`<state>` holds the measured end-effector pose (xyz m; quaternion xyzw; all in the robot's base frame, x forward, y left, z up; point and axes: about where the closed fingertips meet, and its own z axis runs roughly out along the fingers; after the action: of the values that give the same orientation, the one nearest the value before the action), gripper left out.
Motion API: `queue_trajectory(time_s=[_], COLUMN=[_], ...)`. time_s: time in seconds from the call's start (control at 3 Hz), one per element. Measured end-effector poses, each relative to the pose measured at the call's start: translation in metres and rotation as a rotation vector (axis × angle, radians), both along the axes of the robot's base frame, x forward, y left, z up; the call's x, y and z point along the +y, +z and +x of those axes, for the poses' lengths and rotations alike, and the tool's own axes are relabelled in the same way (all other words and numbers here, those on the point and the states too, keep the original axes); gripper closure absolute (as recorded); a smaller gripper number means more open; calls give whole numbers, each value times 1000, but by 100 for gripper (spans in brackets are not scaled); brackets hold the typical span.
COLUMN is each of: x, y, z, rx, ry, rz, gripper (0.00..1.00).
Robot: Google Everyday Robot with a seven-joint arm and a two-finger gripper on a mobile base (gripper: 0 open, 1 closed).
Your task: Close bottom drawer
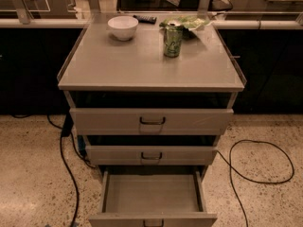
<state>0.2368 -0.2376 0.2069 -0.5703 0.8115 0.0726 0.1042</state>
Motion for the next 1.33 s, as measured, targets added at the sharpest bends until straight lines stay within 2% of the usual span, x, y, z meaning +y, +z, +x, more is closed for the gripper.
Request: queue_trajectory(time_s=[0.67,1.33], x=[39,39], y=[-15,-27], z=[3,-2], rx=[14,41], ry=[59,64], rz=[23,22], gripper=[0,0])
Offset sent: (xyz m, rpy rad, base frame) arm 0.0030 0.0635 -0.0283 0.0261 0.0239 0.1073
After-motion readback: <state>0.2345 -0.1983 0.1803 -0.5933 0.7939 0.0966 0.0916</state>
